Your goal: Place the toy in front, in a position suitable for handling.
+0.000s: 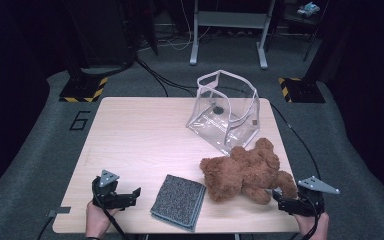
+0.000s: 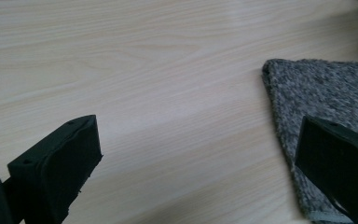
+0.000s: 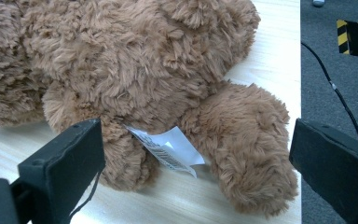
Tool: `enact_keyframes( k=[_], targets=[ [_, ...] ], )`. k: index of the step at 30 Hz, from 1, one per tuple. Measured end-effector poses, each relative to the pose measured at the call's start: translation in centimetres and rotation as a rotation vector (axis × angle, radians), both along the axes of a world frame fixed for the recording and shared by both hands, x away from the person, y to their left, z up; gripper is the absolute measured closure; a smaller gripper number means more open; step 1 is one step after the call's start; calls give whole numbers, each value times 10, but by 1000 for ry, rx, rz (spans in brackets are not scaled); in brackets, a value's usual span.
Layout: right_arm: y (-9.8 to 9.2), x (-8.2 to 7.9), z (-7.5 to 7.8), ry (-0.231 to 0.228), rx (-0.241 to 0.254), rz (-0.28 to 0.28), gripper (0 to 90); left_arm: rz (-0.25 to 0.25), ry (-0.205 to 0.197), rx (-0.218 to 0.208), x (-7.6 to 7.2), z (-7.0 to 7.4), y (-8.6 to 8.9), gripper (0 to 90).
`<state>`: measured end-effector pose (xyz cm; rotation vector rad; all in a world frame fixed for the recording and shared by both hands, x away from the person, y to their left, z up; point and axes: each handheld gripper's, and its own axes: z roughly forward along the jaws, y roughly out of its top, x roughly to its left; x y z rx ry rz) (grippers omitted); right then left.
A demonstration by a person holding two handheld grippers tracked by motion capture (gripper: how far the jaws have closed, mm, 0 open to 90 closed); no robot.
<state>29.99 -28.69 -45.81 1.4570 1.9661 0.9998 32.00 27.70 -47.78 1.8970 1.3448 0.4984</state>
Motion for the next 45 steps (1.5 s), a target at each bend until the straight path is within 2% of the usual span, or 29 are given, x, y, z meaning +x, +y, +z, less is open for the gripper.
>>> enact_keyframes(
  k=[7, 16, 21, 28, 30, 32, 35, 41, 45],
  targets=[
    [-1, -1, -3, 2, 9, -5, 27, -64, 17, 5, 2, -7, -28, 0],
    [0, -2, -5, 5, 13, -1, 28, -158, 43, 39, 4, -16, -68, 0],
    [1, -2, -6, 9, 13, 1, 31, -225, 56, 88, 6, -19, -89, 0],
    [0, -1, -6, 12, 17, -2, 31, -259, 65, 126, 7, -26, -110, 20],
    [0, -1, -5, 10, 13, 1, 31, -263, 72, 132, 9, -28, -113, 58],
    [0, -1, -4, 9, 12, -1, 32, -264, 68, 156, 10, -30, -117, 165],
    [0, 0, -5, 10, 9, 1, 34, -264, 70, 186, 10, -35, -120, 244],
    [0, 0, -6, 14, 16, 0, 40, -265, 65, 165, 6, -38, -119, 335],
    [0, -1, -6, 13, 21, 0, 44, -250, 34, 142, 0, -39, -120, 517]
  ],
)
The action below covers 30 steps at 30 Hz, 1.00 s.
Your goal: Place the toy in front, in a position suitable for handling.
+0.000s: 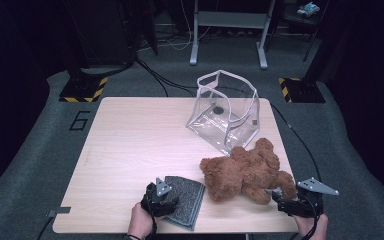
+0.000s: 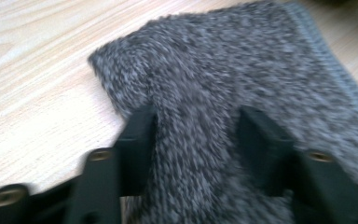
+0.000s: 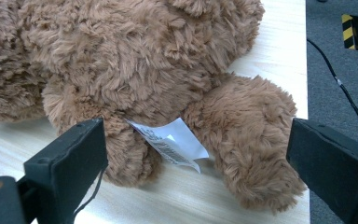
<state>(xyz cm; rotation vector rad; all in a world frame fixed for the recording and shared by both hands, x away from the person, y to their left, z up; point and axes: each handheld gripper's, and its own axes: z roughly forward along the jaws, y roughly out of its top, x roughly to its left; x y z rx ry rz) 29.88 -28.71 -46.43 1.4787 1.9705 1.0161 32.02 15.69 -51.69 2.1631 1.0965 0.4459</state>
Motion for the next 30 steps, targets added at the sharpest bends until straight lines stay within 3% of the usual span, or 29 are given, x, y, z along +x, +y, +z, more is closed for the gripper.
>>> enact_keyframes(
  k=[5, 9, 12, 16, 23, 30],
  targets=[
    [2, 0, -2, -2, 1, 4, 50, -10, -23, -12, -4, -1, -3, 716],
    [3, 1, -1, -2, 2, 11, 54, -18, -40, 4, -7, -1, -4, 763],
    [3, 2, -1, -7, 1, 11, 56, -18, -37, -11, -6, 0, -1, 784],
    [1, 2, 0, -4, -4, 8, 56, 8, -45, -62, -3, 4, 14, 788],
    [0, 3, -1, 2, -5, 10, 56, 67, -58, -113, 5, 18, 48, 788],
    [1, 5, -1, 2, -6, 7, 56, 132, -82, -125, 20, 33, 83, 788]
  ],
)
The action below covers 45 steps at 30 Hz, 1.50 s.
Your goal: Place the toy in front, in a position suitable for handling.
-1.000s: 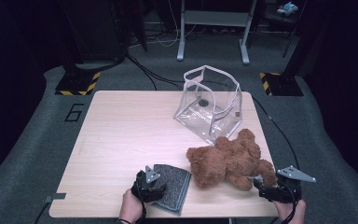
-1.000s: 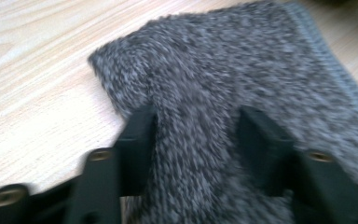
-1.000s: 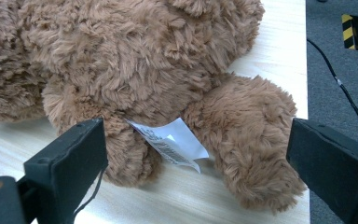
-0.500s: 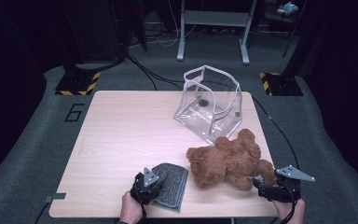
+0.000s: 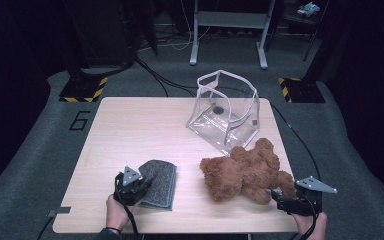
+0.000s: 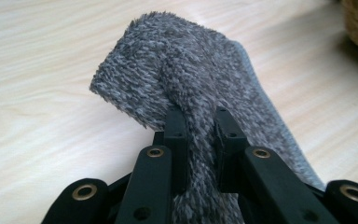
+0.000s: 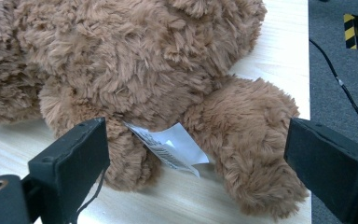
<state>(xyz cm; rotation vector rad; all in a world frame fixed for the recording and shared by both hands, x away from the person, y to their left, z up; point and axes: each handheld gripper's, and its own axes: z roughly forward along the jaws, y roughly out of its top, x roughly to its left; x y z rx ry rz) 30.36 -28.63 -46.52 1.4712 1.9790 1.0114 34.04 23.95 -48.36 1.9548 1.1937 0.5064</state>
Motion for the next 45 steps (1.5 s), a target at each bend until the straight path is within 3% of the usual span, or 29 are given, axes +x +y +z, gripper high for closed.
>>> enact_keyframes(
  k=[12, 23, 25, 30, 37, 42, 45],
  targets=[
    [1, 3, 2, 0, -3, 9, 58, 59, -7, 14, 34, 14, 48, 786],
    [2, 8, 5, 0, -5, 10, 63, 126, 47, 1, 68, 10, 87, 785],
    [3, 8, 5, 0, -2, 13, 64, 137, 58, -18, 72, 6, 92, 784],
    [5, 10, 5, -2, -5, 17, 66, 147, 84, -3, 81, -4, 100, 782],
    [6, 11, 6, -1, -9, 20, 69, 136, 110, 65, 93, -12, 104, 777],
    [6, 12, 5, 5, -14, 19, 71, 138, 144, 71, 98, -19, 109, 766],
    [6, 13, 4, 5, -16, 25, 72, 156, 160, 71, 100, -23, 109, 664]
  ],
)
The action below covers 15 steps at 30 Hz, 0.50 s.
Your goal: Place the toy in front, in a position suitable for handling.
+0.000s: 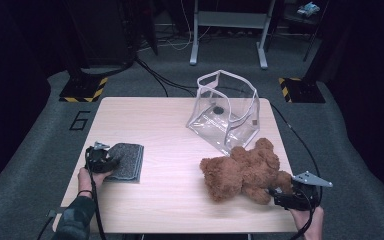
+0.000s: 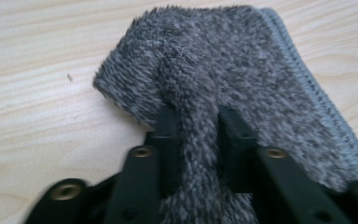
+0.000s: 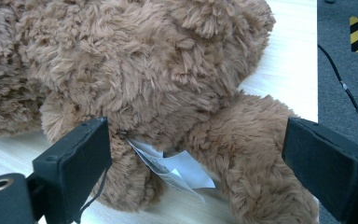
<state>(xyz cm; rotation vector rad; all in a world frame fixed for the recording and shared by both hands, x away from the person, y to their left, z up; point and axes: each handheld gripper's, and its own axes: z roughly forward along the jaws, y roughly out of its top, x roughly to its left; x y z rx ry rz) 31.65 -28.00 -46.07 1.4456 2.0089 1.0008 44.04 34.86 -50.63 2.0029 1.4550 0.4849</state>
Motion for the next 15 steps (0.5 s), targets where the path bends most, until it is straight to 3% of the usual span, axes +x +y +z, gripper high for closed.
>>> enact_keyframes(
  k=[3, 5, 8, 12, 15],
  targets=[
    [1, 1, 0, 2, 7, -3, 72, 29, 4, 15, -3, 3, -1, 407],
    [1, 1, 0, -1, 7, -1, 72, 46, -15, 17, -7, 8, -5, 296],
    [0, 2, 2, -6, 8, -1, 70, 53, -49, 22, -17, 18, -11, 217],
    [-1, 2, 5, -13, 8, 0, 54, 56, -93, -10, -30, 29, -21, 158],
    [0, 3, 8, -20, 5, 1, 46, 30, -128, -35, -43, 38, -36, 143]
  ],
)
